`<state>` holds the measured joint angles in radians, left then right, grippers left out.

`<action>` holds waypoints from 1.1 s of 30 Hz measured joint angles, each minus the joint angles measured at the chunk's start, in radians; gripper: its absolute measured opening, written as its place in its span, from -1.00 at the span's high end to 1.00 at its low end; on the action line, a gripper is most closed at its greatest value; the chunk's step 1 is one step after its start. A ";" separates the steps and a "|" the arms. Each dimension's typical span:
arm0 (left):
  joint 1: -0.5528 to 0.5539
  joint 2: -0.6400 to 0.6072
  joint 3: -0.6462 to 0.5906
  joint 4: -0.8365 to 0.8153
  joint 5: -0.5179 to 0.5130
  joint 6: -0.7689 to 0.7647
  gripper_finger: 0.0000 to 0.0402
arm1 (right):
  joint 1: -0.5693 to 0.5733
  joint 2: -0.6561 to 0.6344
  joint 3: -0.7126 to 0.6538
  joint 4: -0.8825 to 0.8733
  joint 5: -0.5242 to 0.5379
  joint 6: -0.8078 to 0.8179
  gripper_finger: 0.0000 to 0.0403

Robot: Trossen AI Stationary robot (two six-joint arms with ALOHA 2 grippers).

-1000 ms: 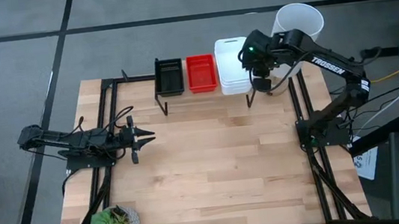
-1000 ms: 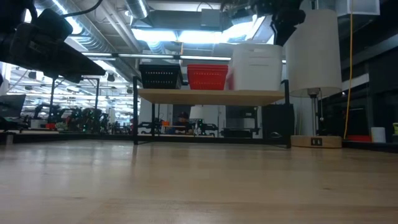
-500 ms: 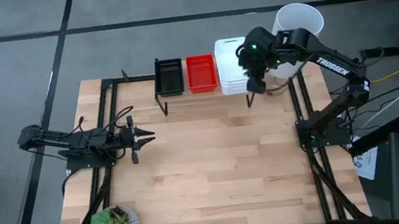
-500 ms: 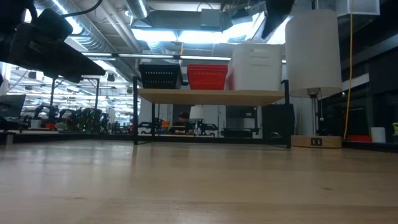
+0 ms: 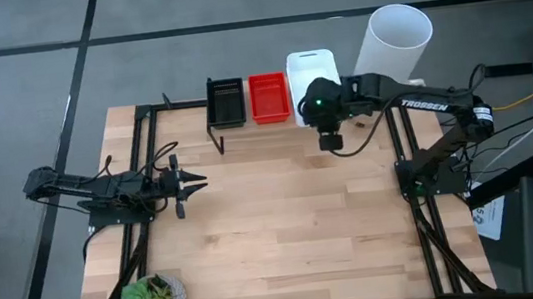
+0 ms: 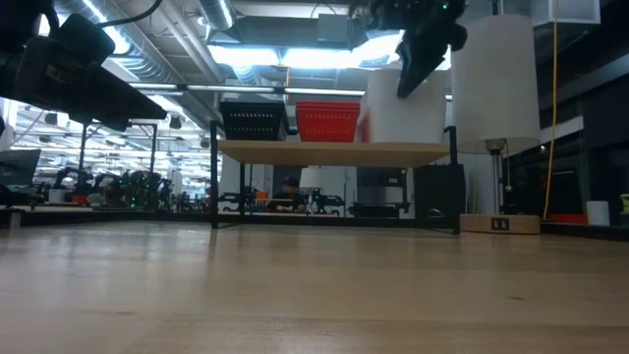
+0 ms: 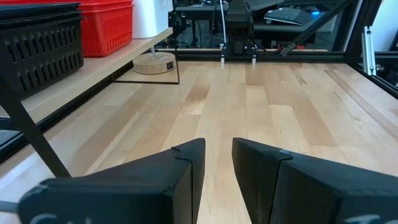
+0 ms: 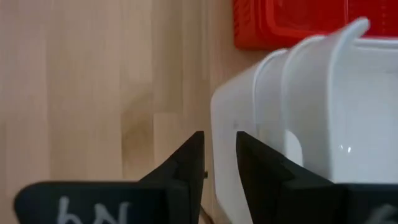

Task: Stack baskets on shelf by color
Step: Adjust the stacked bins on the shelf

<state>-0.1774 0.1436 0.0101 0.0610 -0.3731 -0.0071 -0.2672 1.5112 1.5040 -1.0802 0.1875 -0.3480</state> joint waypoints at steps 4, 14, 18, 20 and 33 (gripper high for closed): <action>0.000 0.000 0.000 0.000 0.000 0.000 0.63 | 0.000 0.000 -0.021 0.051 0.001 -0.001 0.54; 0.000 0.000 0.000 0.000 0.000 0.000 0.63 | -0.013 0.000 -0.021 0.125 0.037 -0.031 0.54; 0.000 0.000 0.000 0.000 0.000 0.000 0.63 | -0.019 -0.001 -0.021 0.121 0.041 -0.031 0.54; 0.000 0.000 0.000 0.000 0.000 0.000 0.63 | -0.018 -0.001 -0.021 0.121 0.040 -0.031 0.54; 0.000 0.000 0.000 0.000 0.000 0.000 0.63 | 0.095 -0.002 0.061 0.085 -0.137 0.134 0.54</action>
<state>-0.1776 0.1435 0.0101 0.0610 -0.3729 -0.0071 -0.1725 1.5093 1.5654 -0.9955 0.0503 -0.2142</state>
